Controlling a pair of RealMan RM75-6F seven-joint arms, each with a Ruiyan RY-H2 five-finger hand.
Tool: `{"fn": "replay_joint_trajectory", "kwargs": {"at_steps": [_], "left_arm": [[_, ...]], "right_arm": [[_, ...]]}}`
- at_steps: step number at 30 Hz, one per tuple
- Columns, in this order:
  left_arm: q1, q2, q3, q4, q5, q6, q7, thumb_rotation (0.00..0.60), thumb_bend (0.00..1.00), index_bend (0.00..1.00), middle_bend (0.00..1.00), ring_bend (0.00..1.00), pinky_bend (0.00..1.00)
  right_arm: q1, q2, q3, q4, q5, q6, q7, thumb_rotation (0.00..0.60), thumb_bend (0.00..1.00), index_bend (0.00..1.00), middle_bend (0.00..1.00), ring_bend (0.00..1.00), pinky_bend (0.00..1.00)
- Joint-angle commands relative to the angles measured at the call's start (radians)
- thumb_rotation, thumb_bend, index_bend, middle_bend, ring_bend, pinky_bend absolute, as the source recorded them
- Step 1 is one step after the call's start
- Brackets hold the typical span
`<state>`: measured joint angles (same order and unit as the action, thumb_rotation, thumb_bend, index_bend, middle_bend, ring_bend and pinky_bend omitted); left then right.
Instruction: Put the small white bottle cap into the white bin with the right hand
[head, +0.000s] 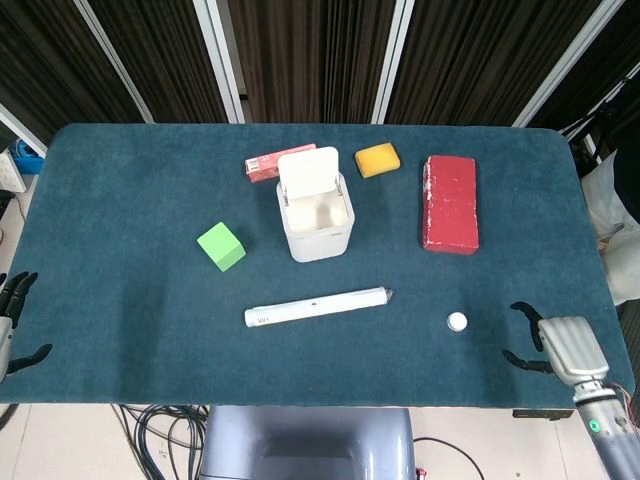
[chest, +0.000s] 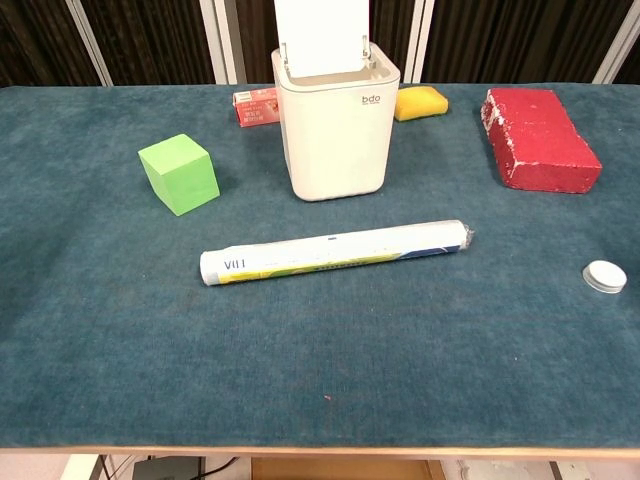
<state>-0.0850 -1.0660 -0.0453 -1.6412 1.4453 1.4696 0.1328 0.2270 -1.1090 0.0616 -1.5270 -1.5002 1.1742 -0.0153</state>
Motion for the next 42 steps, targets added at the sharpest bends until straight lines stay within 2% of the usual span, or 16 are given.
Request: {"fn": "replay_joint_trajectory", "kwargs": {"at_steps": [1,5,16,42], "left_arm": [[0.0,0.001,-0.001,0.0,-0.007,-0.004,0.003,0.6,0.17,0.11,0.16,0.03,0.0],[-0.001,0.004,-0.004,-0.005,-0.022,-0.012,0.008,0.6,0.17,0.11,0.16,0.03,0.0],[-0.002,0.005,-0.006,-0.007,-0.029,-0.015,0.015,0.6,0.17,0.11,0.16,0.03,0.0],[-0.005,0.001,-0.008,-0.006,-0.039,-0.022,0.027,0.6,0.17,0.11,0.16,0.03,0.0]], "right_arm": [[0.126,-0.017,0.033,0.029,0.095,-0.195,-0.052,0.6,0.12,0.28,0.78,0.85,0.77],[0.18,-0.073,0.048,0.071,0.153,-0.274,-0.096,0.6,0.12,0.29,0.78,0.85,0.77],[0.238,-0.181,0.042,0.16,0.232,-0.347,-0.159,0.6,0.11,0.32,0.78,0.84,0.77],[0.256,-0.296,0.005,0.252,0.22,-0.303,-0.192,0.6,0.12,0.47,0.79,0.85,0.79]]}}
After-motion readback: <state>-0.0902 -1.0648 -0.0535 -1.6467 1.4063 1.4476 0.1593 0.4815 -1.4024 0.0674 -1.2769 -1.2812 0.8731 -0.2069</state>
